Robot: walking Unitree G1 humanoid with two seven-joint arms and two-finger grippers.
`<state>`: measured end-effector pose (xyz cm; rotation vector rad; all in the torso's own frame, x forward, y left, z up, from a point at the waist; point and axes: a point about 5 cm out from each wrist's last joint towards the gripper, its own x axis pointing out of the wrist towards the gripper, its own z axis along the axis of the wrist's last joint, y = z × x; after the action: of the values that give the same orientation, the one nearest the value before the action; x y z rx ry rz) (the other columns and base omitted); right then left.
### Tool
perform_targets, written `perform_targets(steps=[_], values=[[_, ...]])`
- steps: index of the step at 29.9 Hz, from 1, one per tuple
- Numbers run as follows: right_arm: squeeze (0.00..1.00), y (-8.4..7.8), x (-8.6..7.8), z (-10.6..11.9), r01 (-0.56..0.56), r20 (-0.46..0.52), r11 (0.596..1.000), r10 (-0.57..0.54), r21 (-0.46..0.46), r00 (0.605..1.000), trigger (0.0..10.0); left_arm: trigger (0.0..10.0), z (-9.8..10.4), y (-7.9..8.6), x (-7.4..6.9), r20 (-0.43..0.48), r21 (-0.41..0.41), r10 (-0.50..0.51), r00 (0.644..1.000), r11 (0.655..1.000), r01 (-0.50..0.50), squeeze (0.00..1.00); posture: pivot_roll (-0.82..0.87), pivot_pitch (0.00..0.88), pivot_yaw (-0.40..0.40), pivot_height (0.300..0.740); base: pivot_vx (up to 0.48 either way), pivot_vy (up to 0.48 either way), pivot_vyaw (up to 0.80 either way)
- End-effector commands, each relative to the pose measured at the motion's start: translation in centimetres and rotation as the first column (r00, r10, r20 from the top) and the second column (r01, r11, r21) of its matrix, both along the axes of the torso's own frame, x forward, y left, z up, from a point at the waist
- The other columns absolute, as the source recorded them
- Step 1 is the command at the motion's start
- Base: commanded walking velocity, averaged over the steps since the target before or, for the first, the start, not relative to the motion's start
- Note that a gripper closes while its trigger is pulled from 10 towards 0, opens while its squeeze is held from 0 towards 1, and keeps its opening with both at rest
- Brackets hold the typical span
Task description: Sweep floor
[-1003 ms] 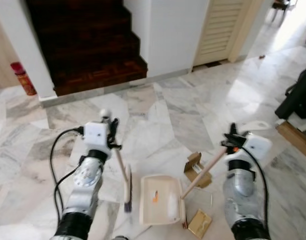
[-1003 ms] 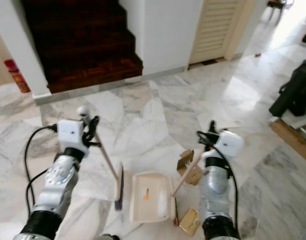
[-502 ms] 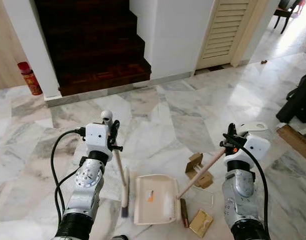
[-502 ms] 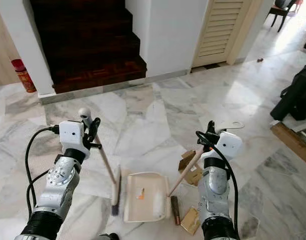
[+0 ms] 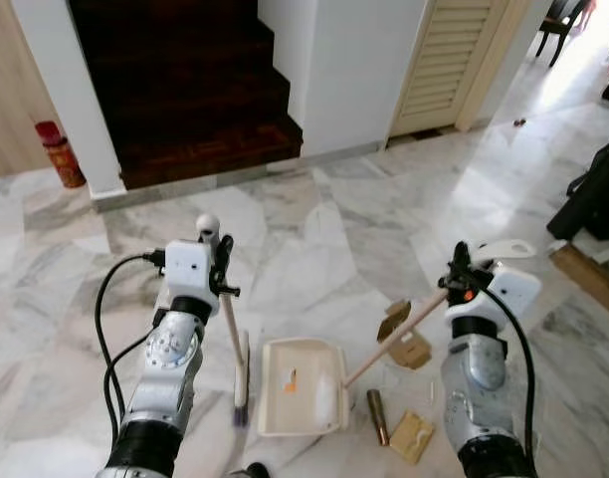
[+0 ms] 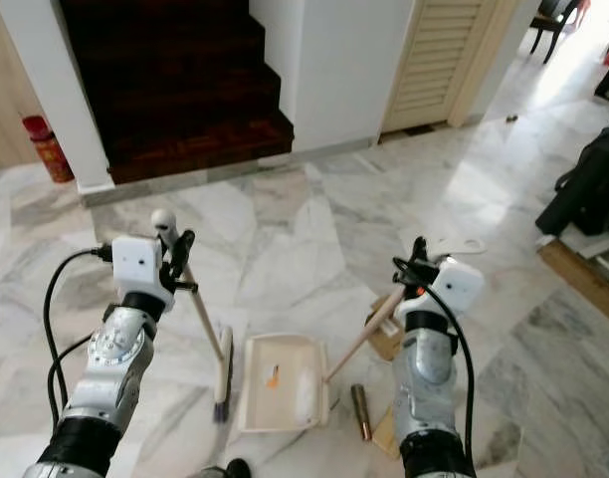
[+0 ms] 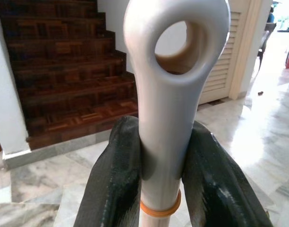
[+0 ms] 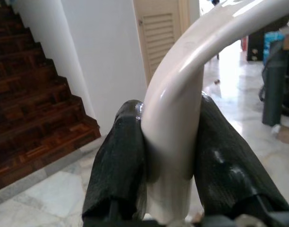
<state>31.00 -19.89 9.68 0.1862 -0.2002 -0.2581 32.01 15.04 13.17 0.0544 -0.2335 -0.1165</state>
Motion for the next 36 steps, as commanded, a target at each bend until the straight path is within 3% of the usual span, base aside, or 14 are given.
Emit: perform_targets(steps=[1,36], values=[[0.00,-0.20,0.35,1.24,0.007,0.050,1.000,-0.008,0.029,0.999,10.0,10.0,1.16,-0.16,0.39,0.037,-0.004,-0.003,0.999,1.000,0.003,0.00,0.12,0.080,-0.087,0.740,0.000,0.292,0.00],[0.00,0.32,0.75,1.92,-0.034,0.051,0.997,0.031,0.064,0.998,10.0,10.0,1.83,0.68,0.47,0.042,-0.003,0.034,0.999,0.999,-0.034,0.00,0.12,0.129,-0.093,0.740,0.000,0.294,-0.08]])
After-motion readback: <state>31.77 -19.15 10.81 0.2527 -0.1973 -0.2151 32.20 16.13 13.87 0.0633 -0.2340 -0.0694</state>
